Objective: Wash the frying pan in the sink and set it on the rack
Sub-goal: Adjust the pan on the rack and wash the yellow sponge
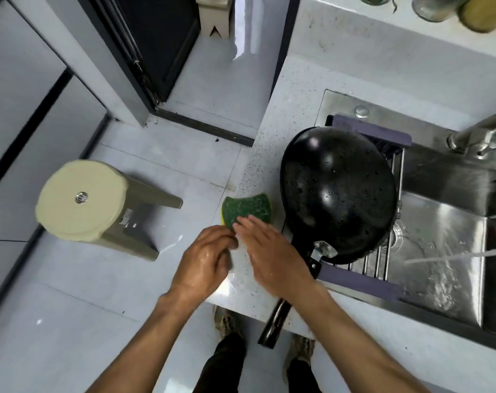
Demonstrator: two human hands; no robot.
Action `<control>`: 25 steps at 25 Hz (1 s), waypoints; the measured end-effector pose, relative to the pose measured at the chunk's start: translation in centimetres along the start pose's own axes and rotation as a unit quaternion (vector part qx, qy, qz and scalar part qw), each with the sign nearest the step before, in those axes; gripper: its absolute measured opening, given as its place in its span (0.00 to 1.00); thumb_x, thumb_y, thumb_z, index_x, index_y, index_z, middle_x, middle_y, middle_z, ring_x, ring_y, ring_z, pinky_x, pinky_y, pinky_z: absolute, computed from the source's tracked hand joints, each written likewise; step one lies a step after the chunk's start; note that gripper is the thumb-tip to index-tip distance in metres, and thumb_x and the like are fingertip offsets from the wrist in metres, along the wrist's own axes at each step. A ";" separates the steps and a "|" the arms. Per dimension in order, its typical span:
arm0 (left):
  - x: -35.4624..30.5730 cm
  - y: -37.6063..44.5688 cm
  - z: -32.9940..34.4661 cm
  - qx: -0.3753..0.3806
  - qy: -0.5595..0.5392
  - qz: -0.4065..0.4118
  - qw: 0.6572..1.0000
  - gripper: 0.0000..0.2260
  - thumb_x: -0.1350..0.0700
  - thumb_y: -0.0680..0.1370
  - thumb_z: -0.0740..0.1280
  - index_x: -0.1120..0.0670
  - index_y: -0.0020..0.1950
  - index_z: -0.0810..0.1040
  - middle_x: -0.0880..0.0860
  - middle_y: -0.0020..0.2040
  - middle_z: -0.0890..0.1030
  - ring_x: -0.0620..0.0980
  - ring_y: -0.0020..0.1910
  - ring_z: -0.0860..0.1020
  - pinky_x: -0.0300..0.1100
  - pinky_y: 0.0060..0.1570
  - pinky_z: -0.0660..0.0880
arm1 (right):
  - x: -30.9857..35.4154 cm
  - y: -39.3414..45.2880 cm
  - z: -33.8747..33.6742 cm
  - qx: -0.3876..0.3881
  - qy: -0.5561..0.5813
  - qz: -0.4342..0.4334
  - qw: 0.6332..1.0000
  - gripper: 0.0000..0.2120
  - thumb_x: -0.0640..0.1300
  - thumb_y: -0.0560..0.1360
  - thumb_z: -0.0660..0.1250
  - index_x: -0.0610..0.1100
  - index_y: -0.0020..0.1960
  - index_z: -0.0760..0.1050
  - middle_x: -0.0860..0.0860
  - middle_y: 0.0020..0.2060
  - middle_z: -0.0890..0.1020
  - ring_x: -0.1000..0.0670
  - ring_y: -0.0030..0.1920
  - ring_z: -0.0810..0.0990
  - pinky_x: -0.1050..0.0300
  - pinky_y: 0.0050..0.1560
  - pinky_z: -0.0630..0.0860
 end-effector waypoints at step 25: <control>4.4 -2.5 -2.6 -0.148 -0.094 -0.181 0.968 0.14 0.67 0.76 0.65 0.47 0.48 0.81 0.37 0.53 0.77 0.46 0.56 0.77 0.40 0.48 0.78 | 8.4 -2.2 4.1 -0.046 0.063 0.272 0.959 0.33 0.59 0.82 0.50 0.37 0.77 0.62 0.39 0.76 0.65 0.40 0.78 0.59 0.45 0.78 0.51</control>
Point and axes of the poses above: each hand's wrist, its own y-axis towards the middle knuckle, its own z-axis out of the palm, x = y × z, the point moved 3 cm from there along y, towards the middle knuckle
